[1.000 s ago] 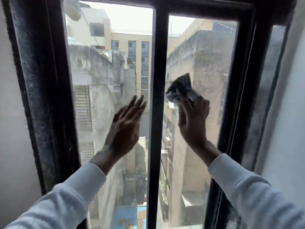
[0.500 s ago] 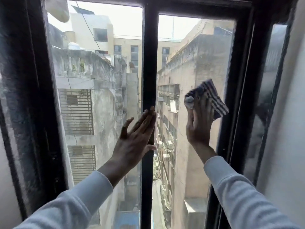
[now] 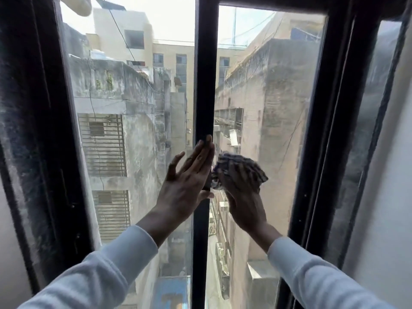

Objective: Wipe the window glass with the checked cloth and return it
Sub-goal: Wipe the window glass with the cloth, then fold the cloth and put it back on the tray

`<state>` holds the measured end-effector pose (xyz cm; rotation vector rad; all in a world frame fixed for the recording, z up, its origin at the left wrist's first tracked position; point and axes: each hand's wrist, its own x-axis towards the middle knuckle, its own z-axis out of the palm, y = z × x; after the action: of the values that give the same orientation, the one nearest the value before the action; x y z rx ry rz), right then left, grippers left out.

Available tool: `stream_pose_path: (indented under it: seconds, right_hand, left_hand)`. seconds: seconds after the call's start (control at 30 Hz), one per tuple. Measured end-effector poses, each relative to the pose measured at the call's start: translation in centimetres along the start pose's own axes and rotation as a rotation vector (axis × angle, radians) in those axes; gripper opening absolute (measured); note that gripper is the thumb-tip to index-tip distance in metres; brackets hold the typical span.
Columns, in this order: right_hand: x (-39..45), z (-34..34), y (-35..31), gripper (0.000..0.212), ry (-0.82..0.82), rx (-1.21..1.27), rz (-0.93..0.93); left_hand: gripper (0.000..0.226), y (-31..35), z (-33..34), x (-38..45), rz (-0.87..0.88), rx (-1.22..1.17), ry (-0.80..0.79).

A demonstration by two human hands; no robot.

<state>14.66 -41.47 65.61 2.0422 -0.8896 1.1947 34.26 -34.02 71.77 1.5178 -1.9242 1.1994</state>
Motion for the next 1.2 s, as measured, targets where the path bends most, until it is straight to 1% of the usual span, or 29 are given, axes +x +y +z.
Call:
stream_pose_path:
  seconds: [0.03, 0.07, 0.1, 0.13, 0.17, 0.2, 0.23, 0.27, 0.33, 0.37, 0.4, 0.47, 0.5, 0.53, 0.57, 0.63, 0.67, 0.73, 0.77, 0.8, 0.83, 0.87, 0.9, 0.93, 1.0, 1.03, 1.1, 1.2]
  right_hand:
    - [2.1, -1.0, 1.8, 0.055, 0.017, -0.044, -0.073]
    - [3.9, -1.7, 3.9, 0.051, 0.063, -0.06, -0.054]
    - [5.0, -2.5, 5.6, 0.047, 0.134, -0.045, 0.049]
    - [4.9, -3.3, 5.9, 0.044, 0.216, -0.004, 0.223]
    - [3.4, -3.3, 4.9, 0.042, 0.266, 0.044, 0.429]
    - [1.5, -2.6, 2.8, 0.041, 0.301, 0.065, 0.563]
    - [-0.1, -1.8, 0.1, 0.041, 0.275, 0.046, 0.598]
    - [-0.9, -1.4, -1.6, 0.041, 0.224, 0.007, 0.561]
    - [1.5, -2.4, -1.5, 0.036, 0.185, -0.07, 0.413]
    - [3.6, -3.6, -0.4, 0.032, 0.206, -0.105, 0.409]
    - [5.6, -5.1, 0.9, 0.027, 0.264, -0.133, 0.464]
    - [8.1, -7.1, 1.7, 0.023, 0.378, -0.164, 0.686]
    - [8.1, -7.3, 0.7, 0.023, 0.372, -0.172, 0.756]
    - [7.6, -7.1, -0.7, 0.023, 0.334, -0.167, 0.756]
    - [7.1, -7.0, -2.2, 0.025, 0.255, -0.106, 0.709]
    - [6.6, -7.8, -4.2, 0.03, 0.043, 0.154, 0.651]
    - [6.9, -8.9, -4.4, 0.032, -0.062, 0.32, 0.67]
    - [7.6, -11.1, -4.7, 0.035, -0.248, 0.645, 0.75]
    - [7.6, -11.9, -4.8, 0.034, -0.284, 0.737, 0.789]
    - [7.5, -12.4, -5.3, 0.033, -0.268, 0.815, 0.826]
    - [7.1, -12.8, -5.8, 0.029, -0.222, 0.89, 0.876]
    - [6.6, -13.2, -6.2, 0.025, -0.16, 0.974, 0.926]
    - [5.9, -13.5, -6.6, 0.021, -0.112, 1.075, 0.972]
    - [5.1, -14.1, -6.7, 0.021, -0.072, 1.17, 1.006]
    - [3.2, -16.0, -7.2, 0.022, 0.009, 1.322, 1.048]
    - [1.9, -17.1, -7.5, 0.022, 0.049, 1.365, 1.061]
    - [-1.4, -19.4, -7.9, 0.027, 0.1, 1.362, 1.085]
    - [-8.8, -23.0, -8.7, 0.029, 0.073, 1.21, 1.198]
  left_hand:
    - [0.122, -0.1, -0.1, 0.0, 0.004, -0.003, 0.009]
    - [0.123, -0.2, 0.0, 0.0, 0.005, 0.0, 0.023]
    - [0.125, -0.5, 0.1, 0.0, 0.008, 0.005, 0.033]
    - [0.126, -0.8, 0.0, 0.0, 0.017, 0.003, 0.028]
    - [0.127, -1.0, -0.2, 0.0, 0.034, 0.001, 0.011]
    - [0.126, -1.0, -0.2, 0.0, 0.042, 0.004, 0.0]
    - [0.125, -1.0, -0.2, 0.0, 0.036, 0.014, -0.004]
    - [0.125, -0.8, -0.2, -0.1, 0.026, 0.013, -0.005]
    - [0.125, -0.6, -0.6, 0.0, 0.022, -0.017, -0.015]
    - [0.125, -0.6, -0.6, 0.0, 0.03, -0.034, -0.02]
    - [0.125, -0.7, -0.6, 0.0, 0.036, -0.043, -0.024]
    - [0.125, -1.1, -0.6, -0.1, 0.051, -0.073, -0.026]
    - [0.125, -1.1, -0.7, -0.1, 0.057, -0.103, -0.031]
    - [0.126, -1.0, -0.9, -0.3, 0.052, -0.128, -0.029]
    - [0.126, -0.8, -1.0, -0.2, 0.039, -0.143, -0.026]
    - [0.123, -0.5, -1.6, -0.1, 0.028, -0.226, -0.014]
    - [0.116, -0.2, -2.0, 0.0, 0.025, -0.335, -0.001]
    - [0.086, 0.4, -2.6, 0.2, -0.051, -0.659, 0.073]
    - [0.069, 0.8, -2.9, 0.1, -0.136, -0.812, 0.143]
    - [0.055, 1.3, -3.2, -0.2, -0.255, -0.951, 0.215]
    - [0.046, 1.8, -3.6, -0.5, -0.385, -1.094, 0.259]
    - [0.042, 2.4, -4.1, -0.9, -0.509, -1.239, 0.249]
    - [0.044, 3.0, -4.6, -1.4, -0.612, -1.378, 0.18]
    - [0.053, 3.7, -5.1, -1.9, -0.677, -1.522, 0.073]
    - [0.072, 5.4, -6.1, -3.1, -0.736, -1.811, -0.145]
    - [0.075, 6.5, -6.6, -4.0, -0.754, -1.933, -0.244]
    - [0.067, 8.4, -7.8, -5.9, -0.792, -2.064, -0.399]
    - [0.058, 13.0, -8.6, -9.8, -0.895, -2.114, -0.553]
